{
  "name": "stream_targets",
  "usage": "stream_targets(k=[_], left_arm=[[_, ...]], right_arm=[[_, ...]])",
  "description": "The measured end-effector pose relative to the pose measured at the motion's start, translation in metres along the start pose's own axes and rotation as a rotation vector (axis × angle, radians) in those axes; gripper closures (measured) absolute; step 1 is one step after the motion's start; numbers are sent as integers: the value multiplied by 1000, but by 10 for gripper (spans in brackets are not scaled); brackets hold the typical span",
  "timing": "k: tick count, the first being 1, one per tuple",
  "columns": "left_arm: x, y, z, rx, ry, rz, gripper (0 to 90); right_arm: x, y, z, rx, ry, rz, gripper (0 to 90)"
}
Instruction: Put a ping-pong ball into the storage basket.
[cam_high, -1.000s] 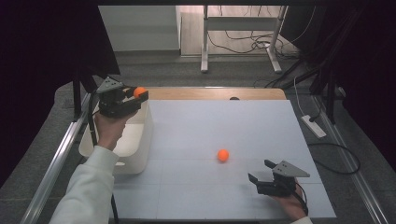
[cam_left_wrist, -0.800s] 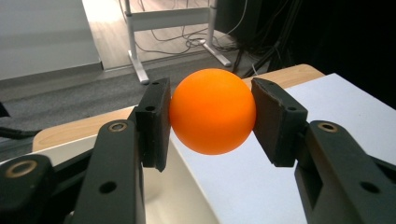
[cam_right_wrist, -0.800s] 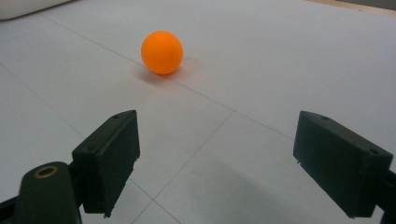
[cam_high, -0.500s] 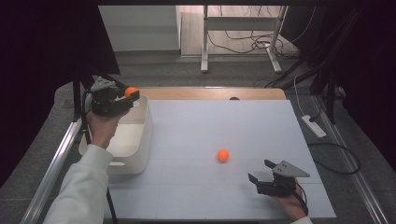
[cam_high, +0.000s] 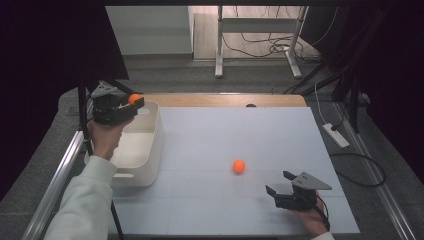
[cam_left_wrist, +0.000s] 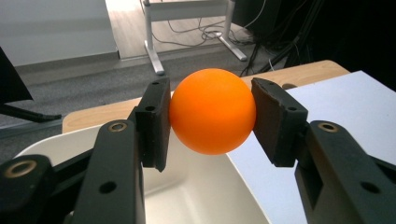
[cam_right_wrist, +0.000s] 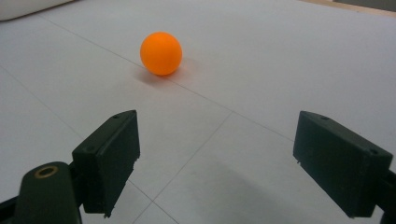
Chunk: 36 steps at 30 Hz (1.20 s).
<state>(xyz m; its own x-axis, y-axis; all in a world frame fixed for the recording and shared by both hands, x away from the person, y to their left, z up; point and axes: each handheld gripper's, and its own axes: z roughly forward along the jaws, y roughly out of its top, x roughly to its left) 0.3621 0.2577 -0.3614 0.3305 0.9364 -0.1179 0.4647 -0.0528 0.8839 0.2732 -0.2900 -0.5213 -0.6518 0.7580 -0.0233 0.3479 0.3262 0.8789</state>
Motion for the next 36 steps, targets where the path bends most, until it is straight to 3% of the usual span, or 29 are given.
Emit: stream_targets(k=[16,36], left_arm=[[11,-13,14,98,19,-28,507],[25,-29,46,275,47,-61,507]], right_arm=[[1,0,1,-1,4,-2,149],[0,-1,1,1,1,2,149]])
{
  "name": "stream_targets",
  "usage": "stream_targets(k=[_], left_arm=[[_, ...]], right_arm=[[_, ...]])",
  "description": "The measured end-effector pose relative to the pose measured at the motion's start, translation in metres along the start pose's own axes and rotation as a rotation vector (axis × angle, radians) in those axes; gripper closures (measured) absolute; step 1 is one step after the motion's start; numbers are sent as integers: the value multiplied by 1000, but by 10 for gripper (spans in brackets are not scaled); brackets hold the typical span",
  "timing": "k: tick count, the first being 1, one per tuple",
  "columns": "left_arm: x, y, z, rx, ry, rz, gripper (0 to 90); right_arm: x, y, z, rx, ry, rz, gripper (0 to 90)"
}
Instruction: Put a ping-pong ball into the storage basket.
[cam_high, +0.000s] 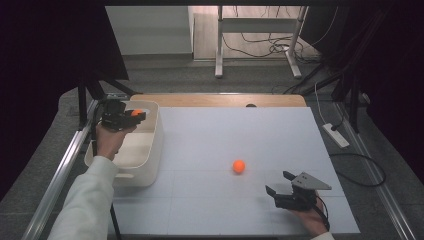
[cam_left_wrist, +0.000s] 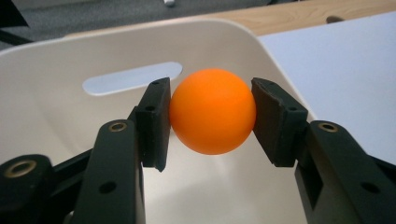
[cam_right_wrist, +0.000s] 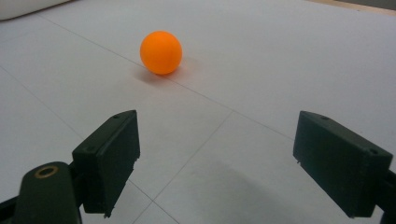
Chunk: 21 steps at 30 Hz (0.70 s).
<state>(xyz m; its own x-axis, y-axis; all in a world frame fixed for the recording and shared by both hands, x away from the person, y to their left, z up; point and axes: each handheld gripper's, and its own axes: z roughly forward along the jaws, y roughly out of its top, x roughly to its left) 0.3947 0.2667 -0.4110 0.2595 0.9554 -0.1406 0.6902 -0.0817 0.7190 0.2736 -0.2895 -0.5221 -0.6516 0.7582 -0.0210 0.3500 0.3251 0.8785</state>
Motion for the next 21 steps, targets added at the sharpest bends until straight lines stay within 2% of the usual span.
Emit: stream_targets(k=[4,8,14,21], left_arm=[[1,-1,7,33,24,-1,506],[0,-2,10,59,31,-6,506],[-2,-3,14,105,39,12,502],[-3,-3,11,85,36,11,502]], right_arm=[[0,0,0,5,-2,-4,149],[-1,0,-1,1,-4,3,149],[0,0,0,6,-1,-2,149],[0,0,0,7,0,-3,150]])
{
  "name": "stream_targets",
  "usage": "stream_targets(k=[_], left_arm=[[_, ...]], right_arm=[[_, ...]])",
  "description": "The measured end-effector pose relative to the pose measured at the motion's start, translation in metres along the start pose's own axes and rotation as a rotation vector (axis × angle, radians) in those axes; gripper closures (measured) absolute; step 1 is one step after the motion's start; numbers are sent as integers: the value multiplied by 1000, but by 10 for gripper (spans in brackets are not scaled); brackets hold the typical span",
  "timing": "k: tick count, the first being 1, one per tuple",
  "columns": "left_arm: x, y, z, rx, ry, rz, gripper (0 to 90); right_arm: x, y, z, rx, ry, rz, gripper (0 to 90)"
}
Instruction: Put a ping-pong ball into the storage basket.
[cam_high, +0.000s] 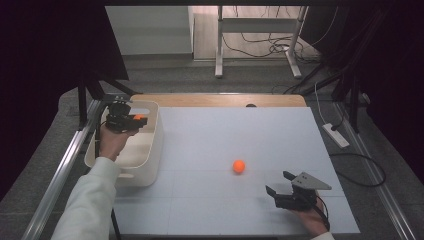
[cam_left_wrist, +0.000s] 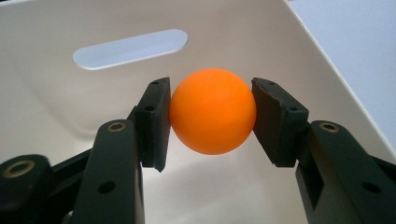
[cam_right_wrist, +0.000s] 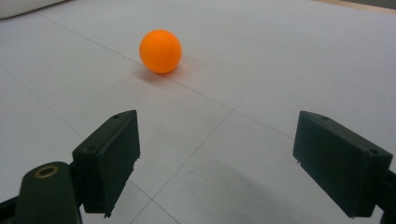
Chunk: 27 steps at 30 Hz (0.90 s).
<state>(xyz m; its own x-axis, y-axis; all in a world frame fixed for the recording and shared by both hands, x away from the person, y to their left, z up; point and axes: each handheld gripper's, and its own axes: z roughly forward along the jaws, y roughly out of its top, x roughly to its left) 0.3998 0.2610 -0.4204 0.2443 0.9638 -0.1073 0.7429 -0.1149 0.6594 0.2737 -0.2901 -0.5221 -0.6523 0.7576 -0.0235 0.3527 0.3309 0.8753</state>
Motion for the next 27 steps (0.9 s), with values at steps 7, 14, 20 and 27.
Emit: stream_targets(k=[7,14,20,27], left_arm=[[-1,0,-3,-35,18,1,438],[-2,-1,-11,-90,0,13,202],[-6,-3,-19,-128,-51,22,176],[-17,-5,-29,-174,-113,46,143]], right_arm=[[0,0,0,-1,0,-1,150],[0,0,0,2,1,-2,150],[0,0,-1,-1,-1,1,150],[0,0,0,-3,4,0,150]])
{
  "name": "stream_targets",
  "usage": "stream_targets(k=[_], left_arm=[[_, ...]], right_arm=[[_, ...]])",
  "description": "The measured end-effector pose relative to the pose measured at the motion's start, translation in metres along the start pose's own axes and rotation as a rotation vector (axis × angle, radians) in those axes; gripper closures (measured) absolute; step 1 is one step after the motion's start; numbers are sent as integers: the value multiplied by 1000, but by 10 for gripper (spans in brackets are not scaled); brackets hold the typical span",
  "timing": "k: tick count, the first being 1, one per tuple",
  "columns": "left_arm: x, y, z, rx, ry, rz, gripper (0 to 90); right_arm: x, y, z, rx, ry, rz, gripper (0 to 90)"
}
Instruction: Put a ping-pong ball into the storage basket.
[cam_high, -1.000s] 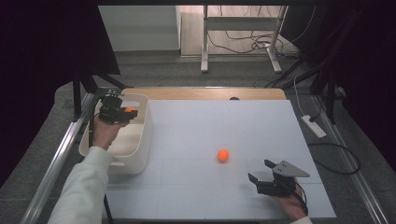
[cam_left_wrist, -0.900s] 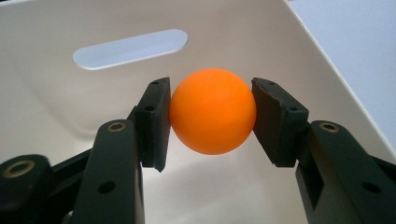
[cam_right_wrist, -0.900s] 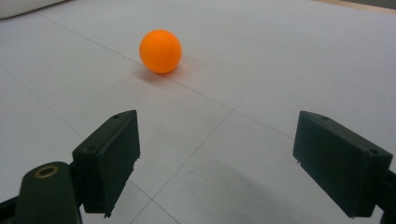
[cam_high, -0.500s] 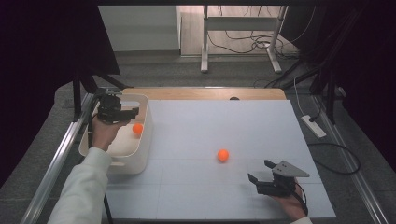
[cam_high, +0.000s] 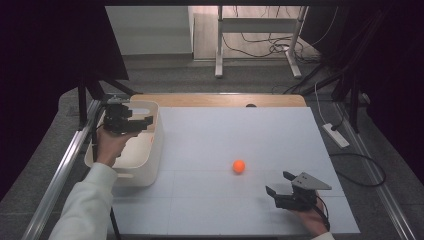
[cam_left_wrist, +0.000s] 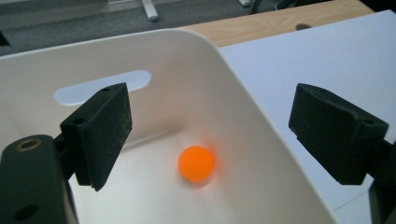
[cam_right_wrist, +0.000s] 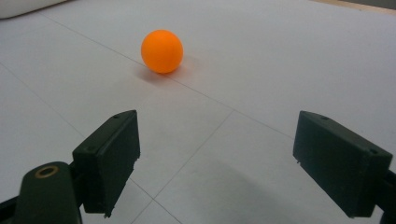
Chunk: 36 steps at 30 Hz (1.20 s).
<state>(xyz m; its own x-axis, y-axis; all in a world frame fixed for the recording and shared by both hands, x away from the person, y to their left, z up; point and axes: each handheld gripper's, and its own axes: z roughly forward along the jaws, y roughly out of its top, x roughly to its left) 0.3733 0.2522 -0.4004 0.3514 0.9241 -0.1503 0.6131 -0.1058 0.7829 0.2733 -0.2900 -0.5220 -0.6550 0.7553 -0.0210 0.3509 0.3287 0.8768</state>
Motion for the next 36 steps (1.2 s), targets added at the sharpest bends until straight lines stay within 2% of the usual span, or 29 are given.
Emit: stream_targets(k=[8,11,16,20,21,25,30,33,36], left_arm=[[-16,1,-5,-40,-72,25,137],[-20,1,-4,-36,-76,40,137],[-25,0,-4,-53,-107,39,140],[-28,1,-7,-85,-151,24,141],[-29,2,-7,-94,-177,15,142],[-34,1,-8,-94,-182,39,142],[-42,0,-15,-128,-209,64,144],[-45,0,-18,-146,-249,55,145],[-48,-1,-18,-146,-251,66,148]], right_arm=[[0,0,0,0,0,4,150],[0,0,-1,1,-3,3,151],[0,-1,-1,1,-6,-4,150],[-3,-2,-3,0,-17,13,151],[-3,-2,-3,-1,-18,12,151],[-2,-1,-1,0,-14,2,151],[-2,-1,-1,1,-14,6,151],[-2,-1,0,4,-9,2,150],[-1,-2,-3,0,-10,3,150]])
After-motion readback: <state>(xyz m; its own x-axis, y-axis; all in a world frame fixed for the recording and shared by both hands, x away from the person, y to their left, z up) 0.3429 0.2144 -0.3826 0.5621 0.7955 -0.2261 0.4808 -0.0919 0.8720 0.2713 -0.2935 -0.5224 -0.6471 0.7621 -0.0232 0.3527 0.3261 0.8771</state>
